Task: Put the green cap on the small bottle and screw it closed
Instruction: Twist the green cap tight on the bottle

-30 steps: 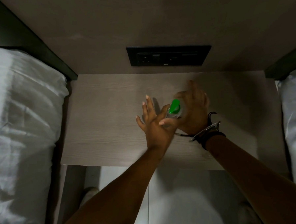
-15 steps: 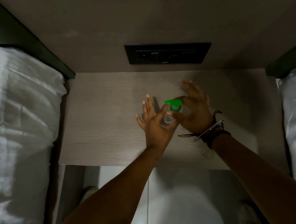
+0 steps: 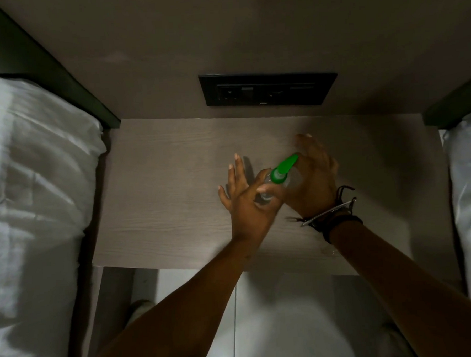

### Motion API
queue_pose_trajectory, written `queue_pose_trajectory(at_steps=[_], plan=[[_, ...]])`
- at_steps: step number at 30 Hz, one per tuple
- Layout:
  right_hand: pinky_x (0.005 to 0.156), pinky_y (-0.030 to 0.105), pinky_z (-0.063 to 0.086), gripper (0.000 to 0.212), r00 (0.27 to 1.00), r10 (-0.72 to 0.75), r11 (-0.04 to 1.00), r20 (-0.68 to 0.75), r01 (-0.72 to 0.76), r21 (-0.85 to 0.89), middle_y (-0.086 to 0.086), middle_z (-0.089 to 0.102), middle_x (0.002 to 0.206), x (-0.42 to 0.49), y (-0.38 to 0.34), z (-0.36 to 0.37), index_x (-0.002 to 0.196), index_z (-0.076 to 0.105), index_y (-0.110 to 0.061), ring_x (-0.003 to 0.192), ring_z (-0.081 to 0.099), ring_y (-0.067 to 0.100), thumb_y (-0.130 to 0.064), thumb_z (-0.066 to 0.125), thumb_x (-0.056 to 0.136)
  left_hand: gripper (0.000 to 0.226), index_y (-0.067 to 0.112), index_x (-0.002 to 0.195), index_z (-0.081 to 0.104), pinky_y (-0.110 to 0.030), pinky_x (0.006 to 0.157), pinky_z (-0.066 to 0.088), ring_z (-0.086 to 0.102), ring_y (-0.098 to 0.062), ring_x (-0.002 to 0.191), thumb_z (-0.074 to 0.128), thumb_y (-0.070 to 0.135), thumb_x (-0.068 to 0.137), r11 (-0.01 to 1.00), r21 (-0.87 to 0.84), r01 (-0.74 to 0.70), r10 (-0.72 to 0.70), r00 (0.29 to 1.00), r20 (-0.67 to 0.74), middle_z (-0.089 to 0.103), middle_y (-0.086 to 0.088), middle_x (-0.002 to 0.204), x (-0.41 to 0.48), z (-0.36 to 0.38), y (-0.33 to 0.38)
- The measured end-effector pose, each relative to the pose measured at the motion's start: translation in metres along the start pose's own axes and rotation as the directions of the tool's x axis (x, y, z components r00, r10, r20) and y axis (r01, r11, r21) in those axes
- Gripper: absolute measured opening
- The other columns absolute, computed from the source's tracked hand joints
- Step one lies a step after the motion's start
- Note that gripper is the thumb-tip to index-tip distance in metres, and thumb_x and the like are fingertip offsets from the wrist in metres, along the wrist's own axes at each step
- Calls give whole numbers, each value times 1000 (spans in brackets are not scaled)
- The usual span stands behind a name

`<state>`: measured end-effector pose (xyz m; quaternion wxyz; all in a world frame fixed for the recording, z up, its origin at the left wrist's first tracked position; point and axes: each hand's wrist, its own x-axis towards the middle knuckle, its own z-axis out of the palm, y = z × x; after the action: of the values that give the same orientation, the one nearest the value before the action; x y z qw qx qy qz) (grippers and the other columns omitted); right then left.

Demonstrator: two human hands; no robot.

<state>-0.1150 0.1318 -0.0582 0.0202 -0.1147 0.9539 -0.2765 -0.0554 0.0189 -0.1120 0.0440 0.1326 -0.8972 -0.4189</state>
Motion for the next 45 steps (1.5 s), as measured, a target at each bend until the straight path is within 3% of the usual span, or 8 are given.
queue_pose_trajectory(at_steps=[4, 10, 13, 16, 22, 28, 40, 45], plan=[[113, 64, 24, 49, 993, -59, 981, 105, 38, 189, 13, 29, 154, -1, 6, -2, 113, 64, -16, 142, 24, 35, -34, 79, 70, 52, 38, 123, 58, -58, 114, -7, -4, -20, 148, 59, 58, 76, 999, -35, -1, 0, 1000, -17, 3, -1, 162, -1, 3, -2], [102, 63, 32, 58, 989, -1, 1000, -145, 3, 14, 17, 55, 134, -3, -8, 1, 92, 66, -3, 128, 45, 39, -44, 86, 56, 44, 42, 116, 59, -58, 115, -6, -1, -20, 149, 63, 56, 75, 997, -82, 14, -18, 998, -53, 6, -1, 162, -2, 8, -1], [109, 60, 33, 77, 997, 77, 992, -16, -75, 97, 18, 39, 146, -3, -4, 4, 111, 56, -10, 134, 37, 37, -57, 80, 55, 47, 31, 114, 63, -59, 115, -3, 2, -22, 148, 59, 58, 75, 996, -82, 21, -25, 998, -58, 8, -2, 161, -4, 8, 0], [115, 61, 25, 69, 992, -20, 972, 126, -10, 234, 15, 18, 157, -3, 9, 2, 129, 50, -17, 143, 20, 35, -37, 79, 70, 55, 36, 125, 56, -57, 114, -5, 1, -23, 148, 57, 58, 75, 997, -73, 14, -17, 999, -48, 5, -2, 161, -5, 6, 2], [108, 59, 31, 54, 997, 54, 979, -47, -43, 197, 13, 53, 131, -2, -1, 0, 94, 62, -13, 131, 40, 32, -40, 87, 55, 52, 36, 119, 61, -55, 114, -6, 2, -23, 148, 58, 58, 73, 995, -94, 21, -26, 998, -55, 9, -5, 162, -5, 7, 4], [113, 59, 27, 59, 989, -18, 965, 149, -22, 263, 15, 25, 154, -1, 9, -1, 122, 56, -18, 142, 21, 36, -31, 80, 70, 55, 42, 125, 54, -56, 115, -5, -1, -21, 148, 56, 61, 74, 995, -97, -11, 8, 1000, -28, 5, -1, 162, -2, 6, -1], [92, 43, 31, 33, 943, 168, 985, -287, -153, 75, 4, 62, 116, -14, -12, 15, 79, 73, -17, 115, 47, 22, -39, 83, 56, 28, 38, 95, 64, -53, 115, -7, -2, -18, 149, 63, 56, 73, 987, -159, -36, 34, 999, -16, 8, 1, 162, 2, 7, -7], [111, 57, 30, 54, 998, 47, 973, 49, -57, 224, 9, 33, 151, -14, 3, 10, 118, 60, -23, 138, 31, 31, -34, 78, 69, 41, 34, 106, 65, -46, 114, -6, 3, -20, 148, 61, 57, 71, 984, -166, -64, 63, 998, -12, 14, -1, 161, 6, 6, -12]])
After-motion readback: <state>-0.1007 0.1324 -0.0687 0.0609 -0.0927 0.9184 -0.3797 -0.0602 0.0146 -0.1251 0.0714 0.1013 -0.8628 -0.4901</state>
